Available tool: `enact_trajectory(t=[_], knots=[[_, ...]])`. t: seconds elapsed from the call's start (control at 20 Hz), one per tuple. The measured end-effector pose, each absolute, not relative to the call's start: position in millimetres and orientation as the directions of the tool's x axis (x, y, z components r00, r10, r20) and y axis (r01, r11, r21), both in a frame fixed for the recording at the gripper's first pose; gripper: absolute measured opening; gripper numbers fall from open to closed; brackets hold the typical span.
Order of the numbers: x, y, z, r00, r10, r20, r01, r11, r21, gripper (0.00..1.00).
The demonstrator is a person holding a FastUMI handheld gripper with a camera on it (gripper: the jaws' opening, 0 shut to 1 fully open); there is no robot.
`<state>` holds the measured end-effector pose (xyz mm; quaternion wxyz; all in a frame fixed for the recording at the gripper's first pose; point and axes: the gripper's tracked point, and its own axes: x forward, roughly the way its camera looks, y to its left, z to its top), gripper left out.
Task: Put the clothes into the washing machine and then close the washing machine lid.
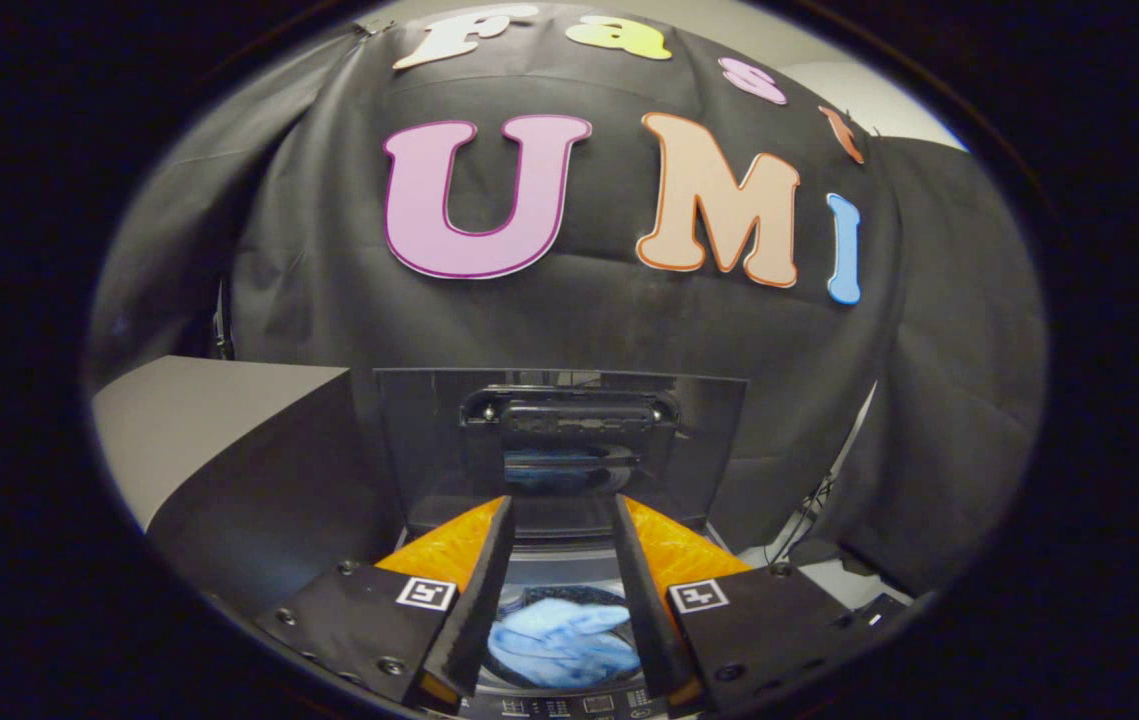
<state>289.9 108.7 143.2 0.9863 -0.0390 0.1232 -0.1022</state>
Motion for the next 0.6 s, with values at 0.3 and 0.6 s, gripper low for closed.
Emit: enact_trajectory(t=[0.3,0.6], knots=[[299.8,103.0,157.3,0.959,-0.201,-0.201,0.191,0.979,-0.07,0.66],[345.5,103.9,194.3,0.973,-0.177,-0.147,0.17,0.984,-0.057,0.86]])
